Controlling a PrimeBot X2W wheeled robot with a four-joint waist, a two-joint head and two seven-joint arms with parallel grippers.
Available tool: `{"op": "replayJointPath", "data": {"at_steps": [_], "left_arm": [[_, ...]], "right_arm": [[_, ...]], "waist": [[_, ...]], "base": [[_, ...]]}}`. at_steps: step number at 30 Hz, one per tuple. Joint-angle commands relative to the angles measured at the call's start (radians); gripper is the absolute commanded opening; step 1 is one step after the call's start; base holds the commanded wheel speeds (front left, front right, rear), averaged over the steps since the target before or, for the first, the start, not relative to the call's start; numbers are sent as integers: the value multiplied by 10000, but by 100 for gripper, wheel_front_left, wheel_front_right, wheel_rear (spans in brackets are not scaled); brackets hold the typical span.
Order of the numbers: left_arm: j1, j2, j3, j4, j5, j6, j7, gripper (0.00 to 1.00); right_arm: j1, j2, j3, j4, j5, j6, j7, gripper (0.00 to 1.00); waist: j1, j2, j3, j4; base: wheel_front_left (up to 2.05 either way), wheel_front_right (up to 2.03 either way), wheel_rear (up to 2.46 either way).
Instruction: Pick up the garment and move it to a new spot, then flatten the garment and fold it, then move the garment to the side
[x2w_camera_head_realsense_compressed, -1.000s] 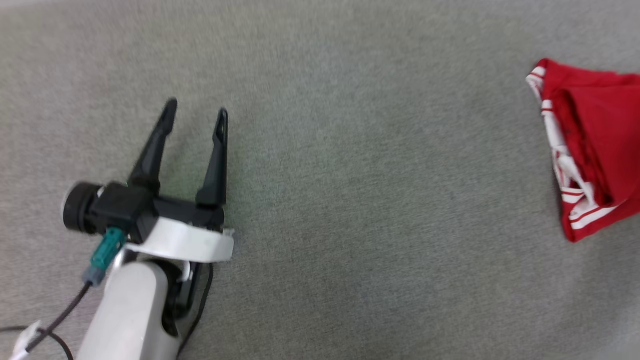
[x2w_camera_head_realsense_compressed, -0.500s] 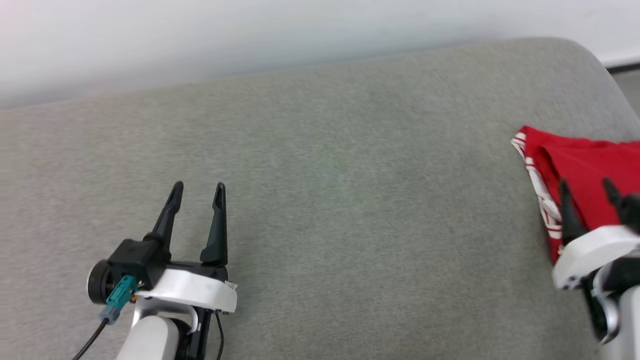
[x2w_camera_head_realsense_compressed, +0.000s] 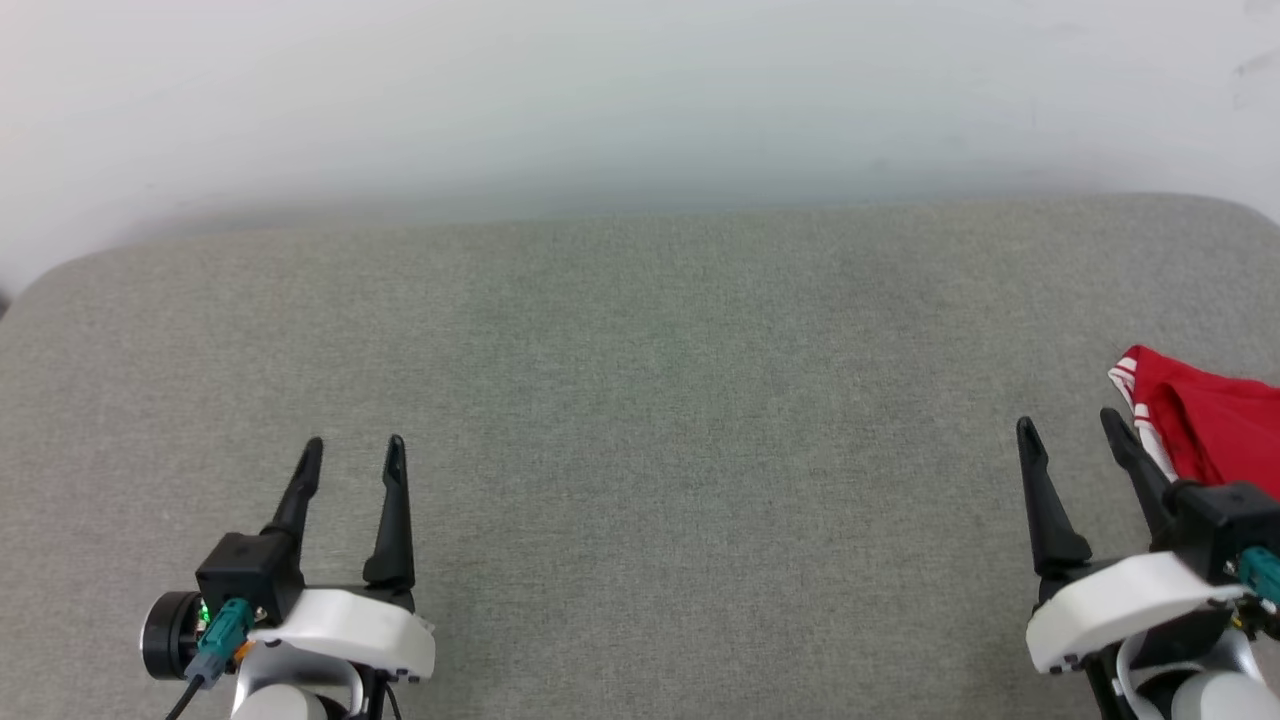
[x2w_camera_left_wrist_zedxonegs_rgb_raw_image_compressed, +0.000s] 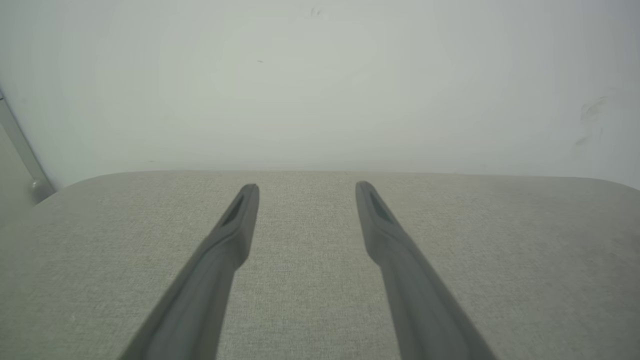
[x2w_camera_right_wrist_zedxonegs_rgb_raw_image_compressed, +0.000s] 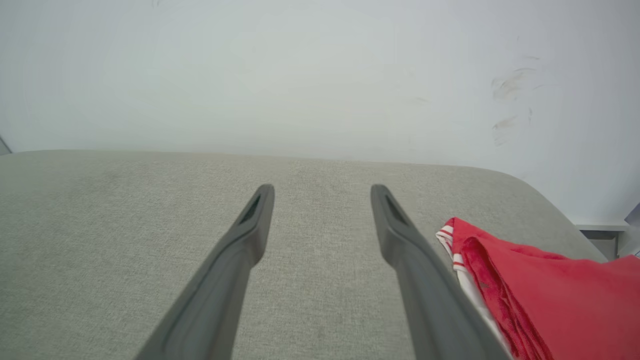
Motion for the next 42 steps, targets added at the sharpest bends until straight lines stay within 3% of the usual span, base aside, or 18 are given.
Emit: {"op": "replayJointPath", "data": {"at_steps": [1,13,35,36,39,42], "left_arm": [[143,36,-8,43,95,-56,-41,100],[828,-293,-31,254,319,-198,-44,100],[633,-481,313,184,512,-401,-46,100],[625,-489,345,159,520,-408,-46,0],[842,-510,284,439,470,-397,44,0],[746,-549,424,515,-81,-450,243,0]], "right_arm": [[256,32,20,-159,79,-7,34,100],[1866,114,145,-1215,241,-7,174,100],[1374,17,335,-1145,323,-5,-107,100],[1373,12,336,-1153,328,-5,-109,0],[1570,98,353,-905,259,0,-40,0],[1533,96,371,-824,907,0,-51,0]], "waist": [[2,0,-179,134],[2,0,-944,110],[2,0,-728,111],[2,0,-714,105],[2,0,-718,106],[2,0,-720,111]], "base": [[0,0,0],[0,0,0],[0,0,0],[0,0,0],[0,0,0],[0,0,0]]}}
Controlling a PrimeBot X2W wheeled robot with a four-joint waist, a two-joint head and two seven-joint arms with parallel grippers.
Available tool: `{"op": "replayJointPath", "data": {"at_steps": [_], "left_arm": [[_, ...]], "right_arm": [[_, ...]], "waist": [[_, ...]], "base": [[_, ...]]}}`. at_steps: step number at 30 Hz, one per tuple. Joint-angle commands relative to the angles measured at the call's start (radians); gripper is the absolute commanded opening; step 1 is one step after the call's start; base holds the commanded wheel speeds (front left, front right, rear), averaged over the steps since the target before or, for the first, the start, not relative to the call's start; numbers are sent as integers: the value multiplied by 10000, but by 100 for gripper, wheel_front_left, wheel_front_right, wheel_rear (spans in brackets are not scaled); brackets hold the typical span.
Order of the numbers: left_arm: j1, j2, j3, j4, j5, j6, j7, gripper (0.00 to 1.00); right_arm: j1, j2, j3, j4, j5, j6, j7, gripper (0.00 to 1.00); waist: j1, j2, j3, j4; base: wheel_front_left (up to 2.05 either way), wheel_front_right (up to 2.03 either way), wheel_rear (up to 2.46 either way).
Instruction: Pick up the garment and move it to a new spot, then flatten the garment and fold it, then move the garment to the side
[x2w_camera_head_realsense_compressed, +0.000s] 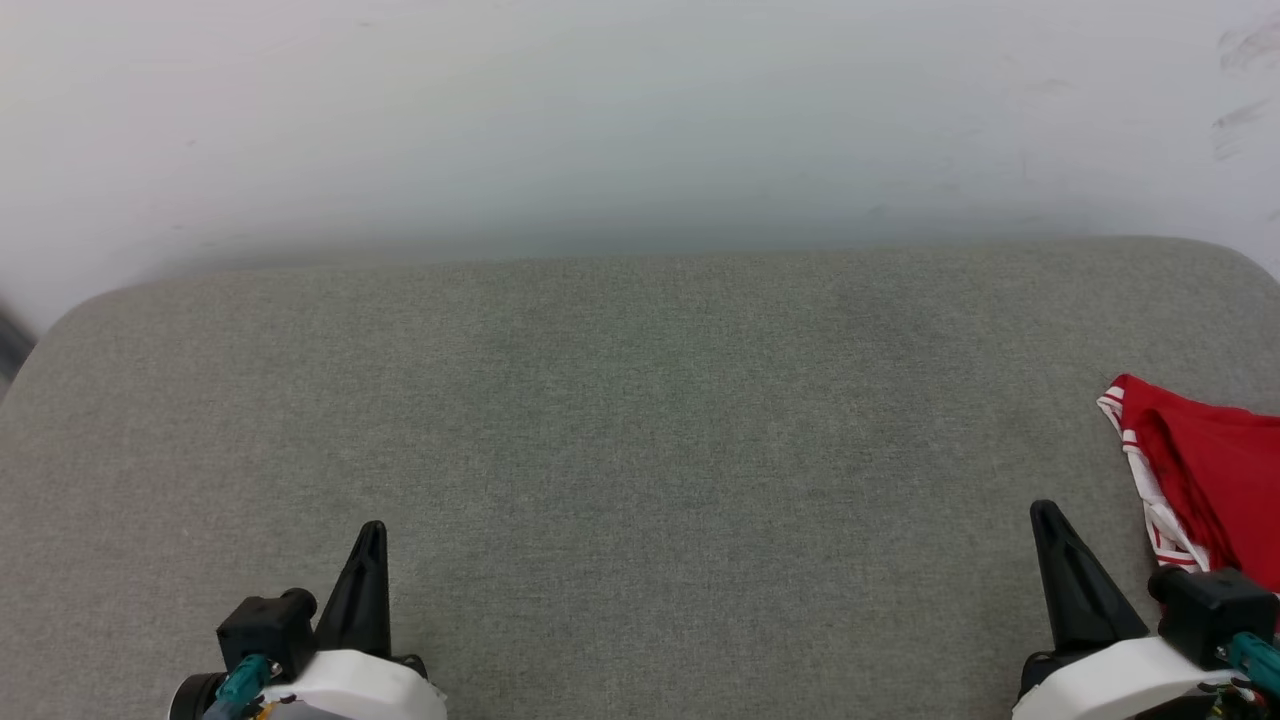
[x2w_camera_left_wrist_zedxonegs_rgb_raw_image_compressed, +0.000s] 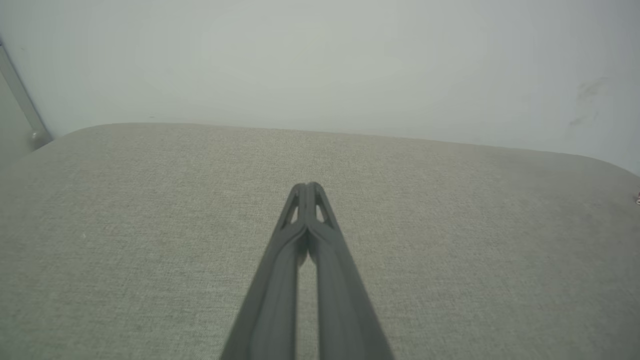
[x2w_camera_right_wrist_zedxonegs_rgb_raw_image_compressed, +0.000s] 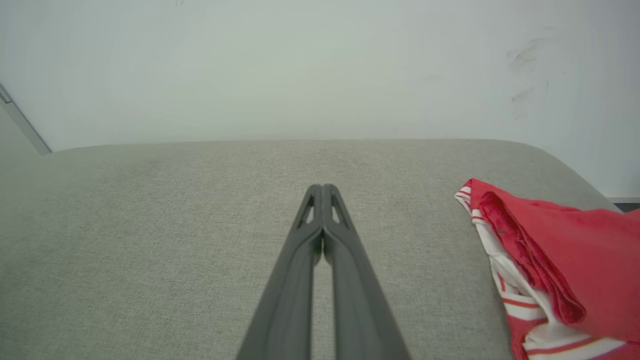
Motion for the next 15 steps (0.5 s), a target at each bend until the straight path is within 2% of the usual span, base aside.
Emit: {"op": "replayJointPath", "data": {"at_steps": [1,15], "left_arm": [[-214,-4,143,-113,-472,-42,119,0],[-359,-164,479,-113,-2906,-268,746,0]], "right_arm": [[-173,-19,-8,-75,588,0,-27,0],[-599,-122,-49,561,3434,-1,93,0]], "waist": [[1,0,-3,5],[1,0,-16,22]], "base": [[0,0,0],[0,0,0]]}}
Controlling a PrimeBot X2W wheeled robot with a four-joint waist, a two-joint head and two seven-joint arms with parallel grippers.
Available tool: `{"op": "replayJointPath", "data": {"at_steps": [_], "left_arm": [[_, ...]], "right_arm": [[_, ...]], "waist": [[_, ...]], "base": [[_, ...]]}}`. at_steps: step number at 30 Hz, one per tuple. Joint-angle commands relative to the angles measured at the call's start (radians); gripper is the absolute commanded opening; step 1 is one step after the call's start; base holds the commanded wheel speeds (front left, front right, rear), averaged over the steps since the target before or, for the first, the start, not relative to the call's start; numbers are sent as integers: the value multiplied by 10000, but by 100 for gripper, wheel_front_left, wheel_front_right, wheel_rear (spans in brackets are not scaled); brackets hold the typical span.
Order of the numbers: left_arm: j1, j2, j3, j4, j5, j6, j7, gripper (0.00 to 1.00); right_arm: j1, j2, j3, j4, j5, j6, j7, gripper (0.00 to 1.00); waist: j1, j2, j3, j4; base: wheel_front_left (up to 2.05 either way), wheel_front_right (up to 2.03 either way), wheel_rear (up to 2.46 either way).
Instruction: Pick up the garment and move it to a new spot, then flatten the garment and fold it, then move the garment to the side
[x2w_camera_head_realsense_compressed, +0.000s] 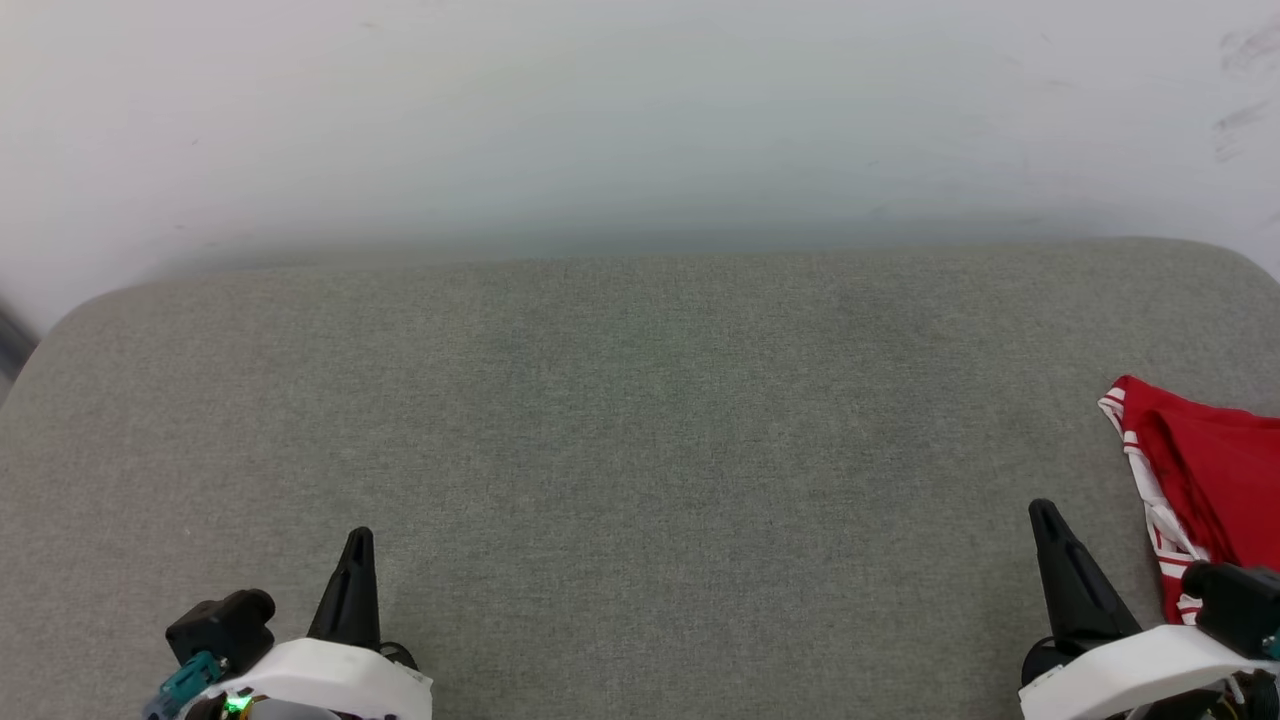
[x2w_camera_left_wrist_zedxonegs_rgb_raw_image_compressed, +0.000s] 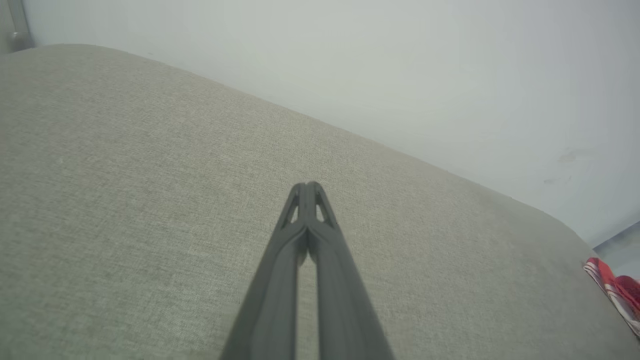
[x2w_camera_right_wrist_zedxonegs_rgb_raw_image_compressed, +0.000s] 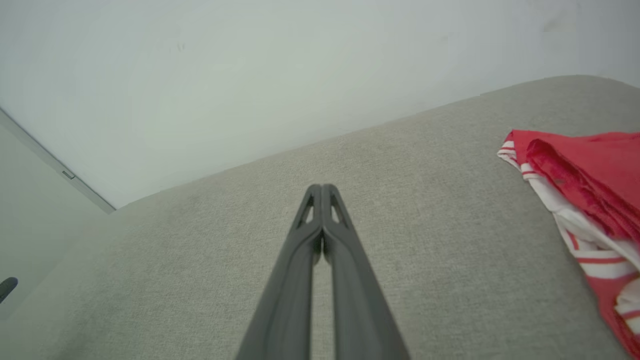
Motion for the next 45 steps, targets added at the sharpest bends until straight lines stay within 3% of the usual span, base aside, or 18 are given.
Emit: {"op": "replayJointPath", "data": {"at_steps": [1,23,45], "left_arm": [[-336,17,124,-133,-432,-85,87,0],[-552,-191,577,-72,-3501,-369,916,0],[-719,-354,939,-15,-5839,-603,1552,0]], "right_arm": [[-349,-95,-27,-24,527,1,2,0],[-815,-146,-136,730,4034,0,188,0],[-1179,-143,-269,1317,6667,0,374,0]], "waist": [[-1,-1,-2,3],[-1,-1,-22,31],[-1,-1,-42,59]], "base": [[0,0,0],[0,0,0],[0,0,0]]}}
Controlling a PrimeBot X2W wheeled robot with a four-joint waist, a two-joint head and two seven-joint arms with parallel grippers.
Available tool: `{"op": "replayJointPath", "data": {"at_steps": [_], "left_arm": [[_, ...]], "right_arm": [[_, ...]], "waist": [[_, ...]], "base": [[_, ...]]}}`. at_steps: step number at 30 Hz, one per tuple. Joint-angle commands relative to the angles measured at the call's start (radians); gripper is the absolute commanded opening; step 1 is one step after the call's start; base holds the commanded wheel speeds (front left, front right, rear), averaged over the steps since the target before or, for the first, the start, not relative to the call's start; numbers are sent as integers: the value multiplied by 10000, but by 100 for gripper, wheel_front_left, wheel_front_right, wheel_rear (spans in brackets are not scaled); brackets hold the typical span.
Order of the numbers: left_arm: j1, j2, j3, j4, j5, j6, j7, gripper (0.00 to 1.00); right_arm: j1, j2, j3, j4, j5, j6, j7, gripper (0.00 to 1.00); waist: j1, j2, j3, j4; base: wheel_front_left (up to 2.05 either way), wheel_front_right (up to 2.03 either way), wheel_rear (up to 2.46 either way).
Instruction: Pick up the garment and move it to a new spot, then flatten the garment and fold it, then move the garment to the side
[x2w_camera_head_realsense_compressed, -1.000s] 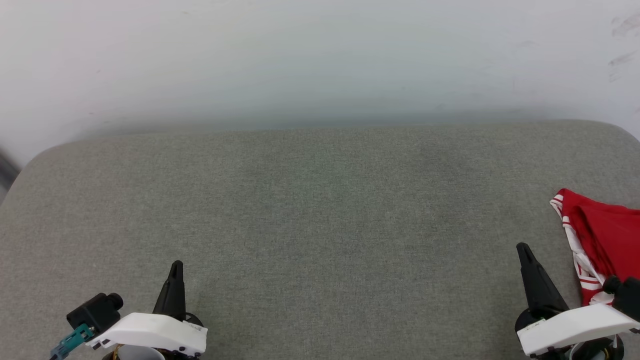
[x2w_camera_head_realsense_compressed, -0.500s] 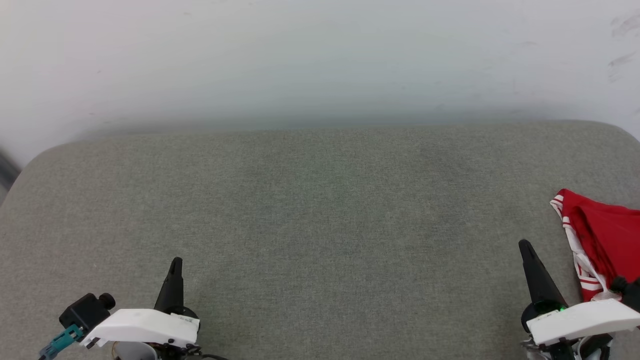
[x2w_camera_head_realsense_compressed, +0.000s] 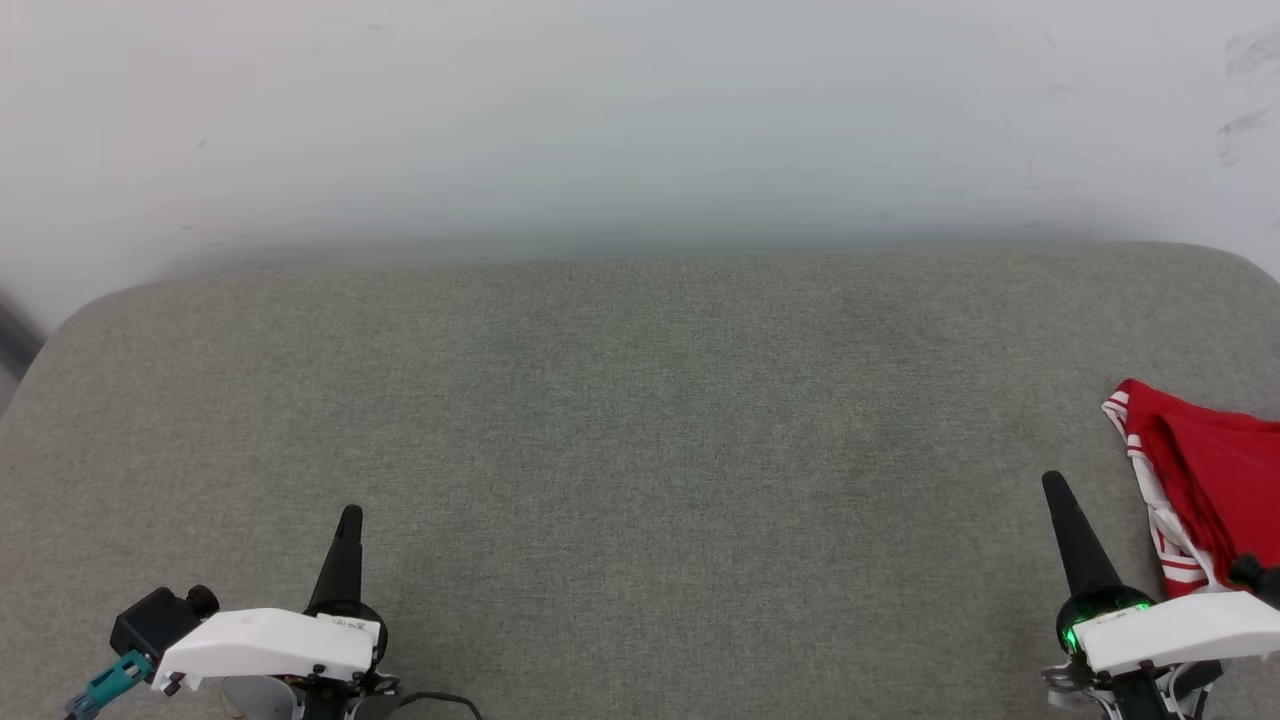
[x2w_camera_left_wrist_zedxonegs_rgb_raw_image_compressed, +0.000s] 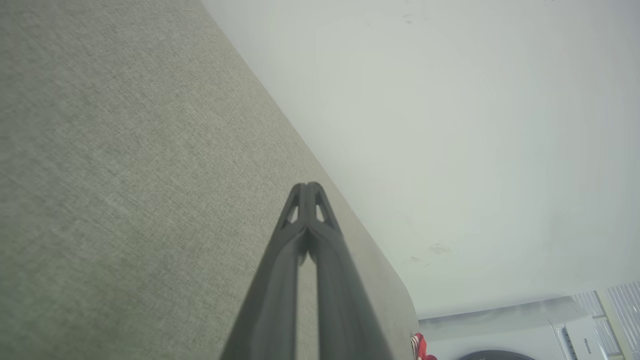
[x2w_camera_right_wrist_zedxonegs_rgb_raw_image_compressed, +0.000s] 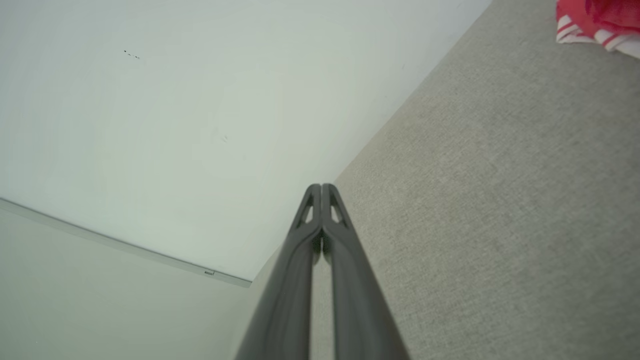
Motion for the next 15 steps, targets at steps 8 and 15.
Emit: {"op": "replayJointPath", "data": {"at_steps": [8,15], "left_arm": [[-272,-51,178,-42,-914,-157,245,0],[-328,-101,265,-25,-1555,-206,421,0]], "right_arm": [[-344,-53,-78,161,1032,2,81,0],[-432,-42,-130,316,1740,2,148,0]], "waist": [[-1,0,-8,11],[-1,0,-14,20]], "base": [[0,0,0],[0,0,0]]}}
